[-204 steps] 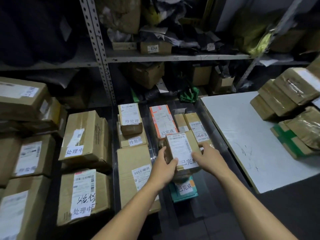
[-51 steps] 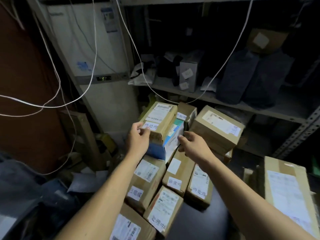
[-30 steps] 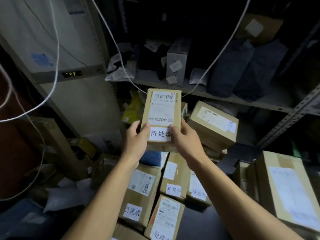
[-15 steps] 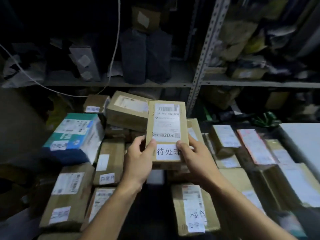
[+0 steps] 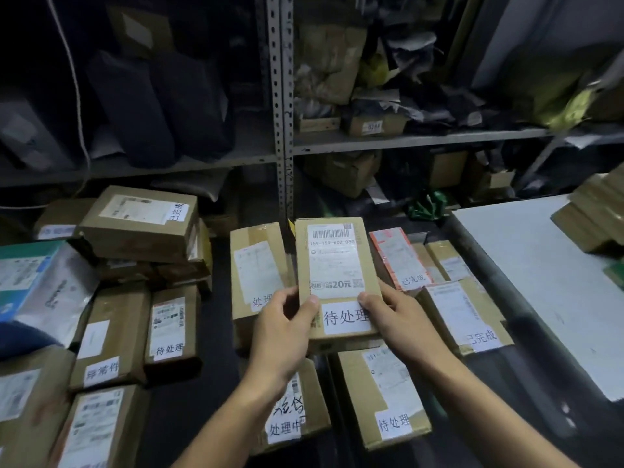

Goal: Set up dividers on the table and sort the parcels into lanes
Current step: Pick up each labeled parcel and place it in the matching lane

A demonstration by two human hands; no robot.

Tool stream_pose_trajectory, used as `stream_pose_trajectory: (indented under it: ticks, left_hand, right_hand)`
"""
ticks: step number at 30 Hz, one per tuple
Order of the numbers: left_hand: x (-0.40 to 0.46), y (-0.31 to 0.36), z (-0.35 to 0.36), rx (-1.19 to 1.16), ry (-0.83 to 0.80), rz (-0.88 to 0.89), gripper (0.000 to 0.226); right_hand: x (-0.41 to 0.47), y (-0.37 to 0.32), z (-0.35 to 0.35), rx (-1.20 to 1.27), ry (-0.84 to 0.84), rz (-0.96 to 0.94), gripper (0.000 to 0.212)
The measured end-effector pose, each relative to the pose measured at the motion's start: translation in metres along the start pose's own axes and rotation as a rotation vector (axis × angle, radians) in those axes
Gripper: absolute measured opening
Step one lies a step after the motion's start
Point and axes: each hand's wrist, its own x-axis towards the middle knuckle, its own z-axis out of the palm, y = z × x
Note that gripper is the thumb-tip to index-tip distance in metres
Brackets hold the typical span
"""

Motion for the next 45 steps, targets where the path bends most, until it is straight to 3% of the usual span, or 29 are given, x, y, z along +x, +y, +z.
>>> stream_pose_trajectory:
  ticks: [7,13,26,29,32,37,41,45]
  left_hand:
    - [-0.004,-0.053,0.058,0.188,-0.017,-0.138,0.014]
    - [0.009,-0.093,0.093,0.264,0.015,-0.273,0.027]
    - [0.023,-0.112,0.112,0.213,0.092,-0.309,0.048]
    - [0.023,-0.106,0.105,0.215,0.119,-0.268,0.056]
    - [0.022,-0.089,0.094,0.183,0.142,-0.173,0.056]
    - [0.022,-0.042,0.065,0.088,0.171,0.020,0.044]
    - [0.017,-0.008,0.021,-0.005,0.241,0.150,0.026]
    - [0.010,0.008,-0.043,-0.040,0.365,0.222,0.023]
  right_hand:
    - [0.012,0.071,-0.038,-0.062,-0.071,0.197,0.025]
    - [0.036,0.119,-0.042,-0.173,-0.055,0.292,0.039]
    - [0.056,0.112,-0.046,-0.286,-0.058,0.280,0.058]
    - [0.050,0.100,-0.044,-0.332,0.013,0.194,0.059]
    - [0.043,0.080,-0.032,-0.336,0.078,-0.018,0.034]
    - [0.042,0.039,0.004,-0.382,0.095,-0.186,0.055]
    - [0.039,-0.004,0.044,-0.324,0.073,-0.332,0.054]
    - [0.034,-0.043,0.100,-0.241,-0.022,-0.424,0.052]
